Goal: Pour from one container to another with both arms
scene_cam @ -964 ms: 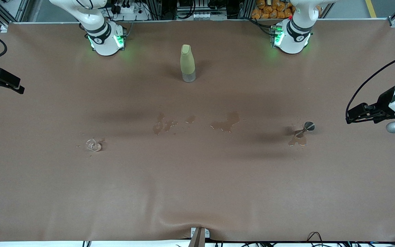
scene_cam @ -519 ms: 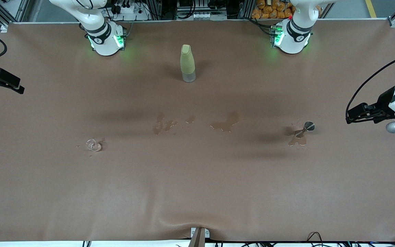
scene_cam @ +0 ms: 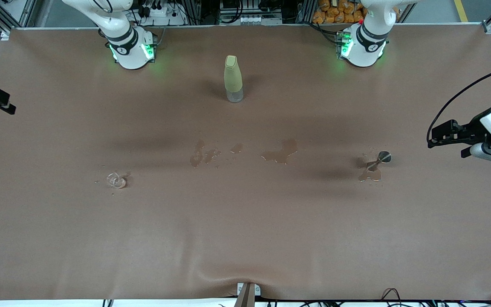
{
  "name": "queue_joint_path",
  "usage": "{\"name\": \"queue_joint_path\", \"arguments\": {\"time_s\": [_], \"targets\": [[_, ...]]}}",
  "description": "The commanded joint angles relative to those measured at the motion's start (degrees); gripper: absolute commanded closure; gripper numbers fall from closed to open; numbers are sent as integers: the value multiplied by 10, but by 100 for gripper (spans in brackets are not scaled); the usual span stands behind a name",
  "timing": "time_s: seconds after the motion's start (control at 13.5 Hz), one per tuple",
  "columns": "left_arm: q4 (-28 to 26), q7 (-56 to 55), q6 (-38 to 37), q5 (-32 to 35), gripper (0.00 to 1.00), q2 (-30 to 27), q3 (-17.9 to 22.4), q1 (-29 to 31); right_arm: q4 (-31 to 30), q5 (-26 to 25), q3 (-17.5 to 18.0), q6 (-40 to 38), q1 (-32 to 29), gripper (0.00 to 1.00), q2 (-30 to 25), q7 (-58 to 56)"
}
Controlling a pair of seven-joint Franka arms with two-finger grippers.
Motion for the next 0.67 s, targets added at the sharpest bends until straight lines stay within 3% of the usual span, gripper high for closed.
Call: {"name": "queue_joint_path", "arguments": {"time_s": [0.0, 0.59], "targets": [[-2, 109, -8, -45, 0, 6, -1, 23, 10, -6, 5, -11, -41, 0, 0, -106], [-7, 464, -38, -159, 0, 63, -1, 84, 3, -2, 6, -8, -127, 0, 6, -541]]}}
